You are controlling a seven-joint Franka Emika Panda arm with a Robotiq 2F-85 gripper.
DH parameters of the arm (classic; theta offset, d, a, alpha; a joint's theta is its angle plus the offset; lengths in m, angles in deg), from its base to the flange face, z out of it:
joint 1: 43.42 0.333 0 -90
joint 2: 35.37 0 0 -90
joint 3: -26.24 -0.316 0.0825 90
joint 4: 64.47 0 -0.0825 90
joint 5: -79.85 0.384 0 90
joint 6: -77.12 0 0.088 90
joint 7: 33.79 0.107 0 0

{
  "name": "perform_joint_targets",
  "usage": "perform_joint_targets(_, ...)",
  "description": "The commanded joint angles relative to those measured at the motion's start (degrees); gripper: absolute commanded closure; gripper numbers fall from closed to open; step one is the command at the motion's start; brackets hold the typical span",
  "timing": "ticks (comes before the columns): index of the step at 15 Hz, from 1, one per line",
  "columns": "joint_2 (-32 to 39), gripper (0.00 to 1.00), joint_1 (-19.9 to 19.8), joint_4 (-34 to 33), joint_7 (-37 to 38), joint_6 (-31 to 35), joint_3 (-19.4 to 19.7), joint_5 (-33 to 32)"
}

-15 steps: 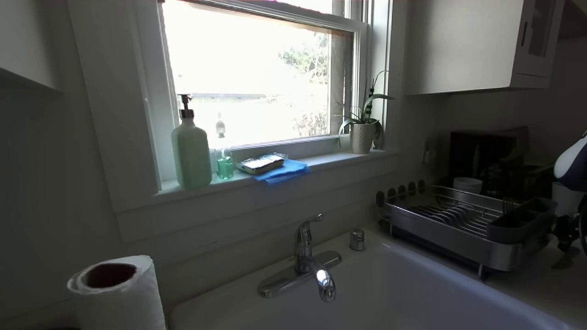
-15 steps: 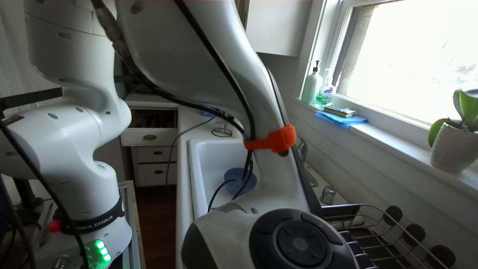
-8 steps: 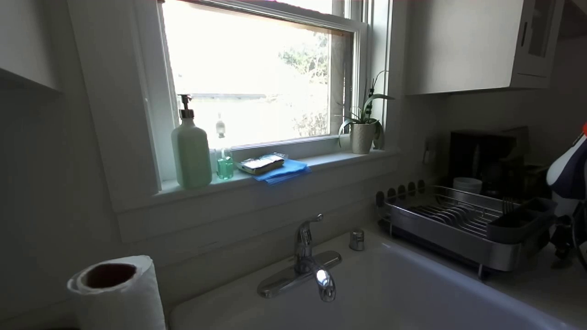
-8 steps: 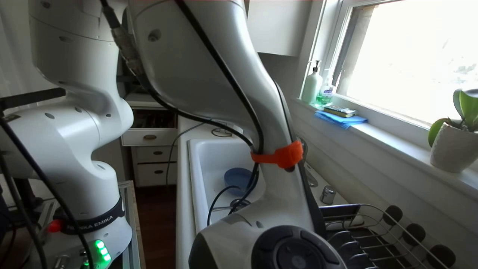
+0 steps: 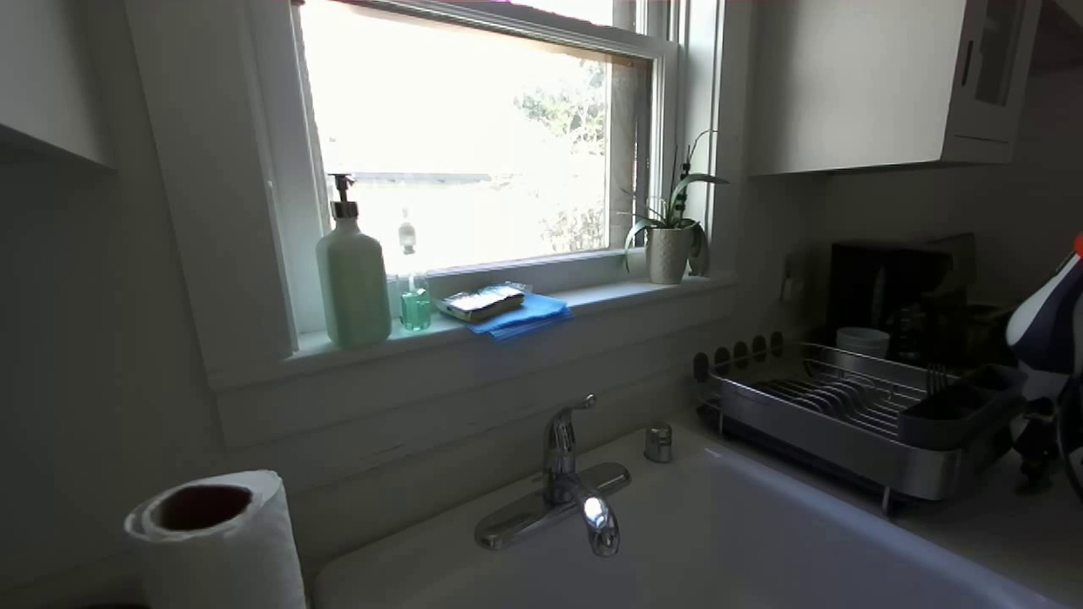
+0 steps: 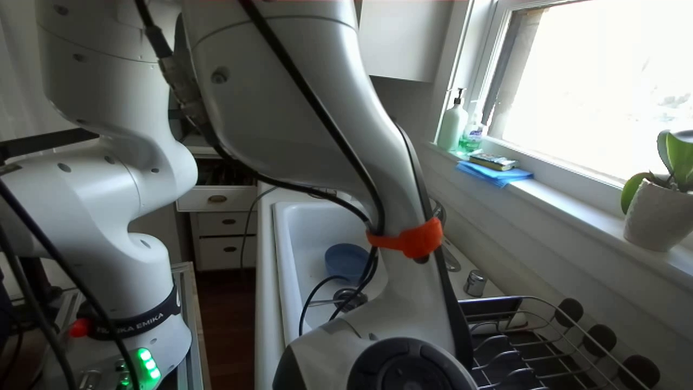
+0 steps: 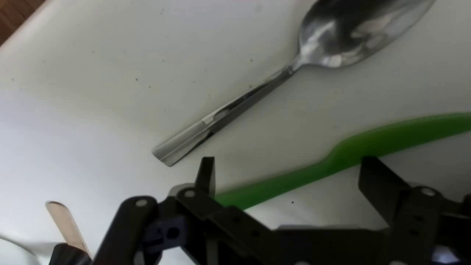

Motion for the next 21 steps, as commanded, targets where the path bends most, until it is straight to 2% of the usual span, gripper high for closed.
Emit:
perform_joint_targets(1, 0.3, 0.0, -4.4, 0.0, -3.6, 4.2, -6.2, 4.7)
perform_joint_targets(2, 0.1, 0.0, -5.6, 0.4, -4.5, 5.0, -7.5, 5.1)
perform_joint_targets(6, 2.3, 0.01, -2.8, 0.3, -0.9, 4.2, -3.6, 1.9)
perform_joint_targets(8, 3.0, 0.11, -0.9, 0.3, -0.4, 3.4, -1.5, 0.2)
perform_joint_targets(9, 3.3, 0.19, -0.1, 0.2, -0.5, 3.0, -0.7, -0.2)
perform_joint_targets(11, 3.0, 0.17, 1.1, 0.1, -1.3, 1.9, 0.4, -0.7)
perform_joint_targets(12, 3.0, 0.2, 1.6, 0.0, -1.4, 1.6, 1.1, -0.9)
perform_joint_targets(15, 2.3, 0.1, 2.2, 0.1, -2.0, 1.4, 1.6, -1.0)
perform_joint_targets(16, 2.0, 0.03, 1.8, 0.0, -2.3, 1.5, 1.1, -0.6)
perform_joint_targets(21, 0.5, 0.0, -1.0, 0.1, -3.7, 1.8, -1.9, 1.1)
